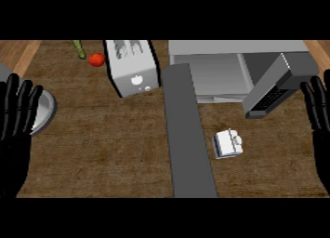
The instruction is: Pick up the milk, place it into the microwave and close the microwave
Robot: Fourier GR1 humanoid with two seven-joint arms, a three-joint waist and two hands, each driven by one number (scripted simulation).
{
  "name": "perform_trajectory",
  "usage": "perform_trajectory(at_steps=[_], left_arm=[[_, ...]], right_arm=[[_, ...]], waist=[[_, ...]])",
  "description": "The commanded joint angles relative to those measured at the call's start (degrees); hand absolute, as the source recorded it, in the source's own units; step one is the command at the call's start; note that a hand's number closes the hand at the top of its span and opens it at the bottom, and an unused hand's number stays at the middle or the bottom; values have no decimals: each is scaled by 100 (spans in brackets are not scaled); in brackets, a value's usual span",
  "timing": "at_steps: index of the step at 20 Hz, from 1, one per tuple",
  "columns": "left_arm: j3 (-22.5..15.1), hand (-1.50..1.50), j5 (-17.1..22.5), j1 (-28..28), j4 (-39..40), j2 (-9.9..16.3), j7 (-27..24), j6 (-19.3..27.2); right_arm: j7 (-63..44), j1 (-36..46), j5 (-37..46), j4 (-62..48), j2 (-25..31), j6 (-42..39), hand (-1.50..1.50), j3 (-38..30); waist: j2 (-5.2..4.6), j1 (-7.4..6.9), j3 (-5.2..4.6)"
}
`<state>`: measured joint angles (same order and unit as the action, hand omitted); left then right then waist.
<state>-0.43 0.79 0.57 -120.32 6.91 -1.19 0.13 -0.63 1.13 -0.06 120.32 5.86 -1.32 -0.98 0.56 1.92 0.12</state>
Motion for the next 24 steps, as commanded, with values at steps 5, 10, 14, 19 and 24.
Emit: perform_trajectory(at_steps=[5, 10, 14, 19, 24], left_arm=[[-629, -150, -827, -110, 180, -565, -119, 550], [-936, -150, -83, 988, -86, -683, -42, 1310], [-958, -150, 62, 1946, -681, -615, -323, 982], [-2160, -150, -456, 2751, -958, -690, -812, 1450], [-1439, -150, 209, 3321, -1201, -420, -1066, 848]], right_arm=[[206, -722, -1354, 384, 386, -1328, -150, 67], [330, -1360, -1856, 607, 609, -2095, -150, 333], [429, -2042, -2239, 1137, 798, -2453, -150, -41], [870, -2361, -1969, 1010, 650, -2716, -150, -303], [1266, -2829, -1103, 1180, 321, -2813, -150, -96]], waist=[[-48, -127, -4], [-29, -174, -11], [-31, -189, -13], [-37, -191, -11], [-35, -187, -13]])
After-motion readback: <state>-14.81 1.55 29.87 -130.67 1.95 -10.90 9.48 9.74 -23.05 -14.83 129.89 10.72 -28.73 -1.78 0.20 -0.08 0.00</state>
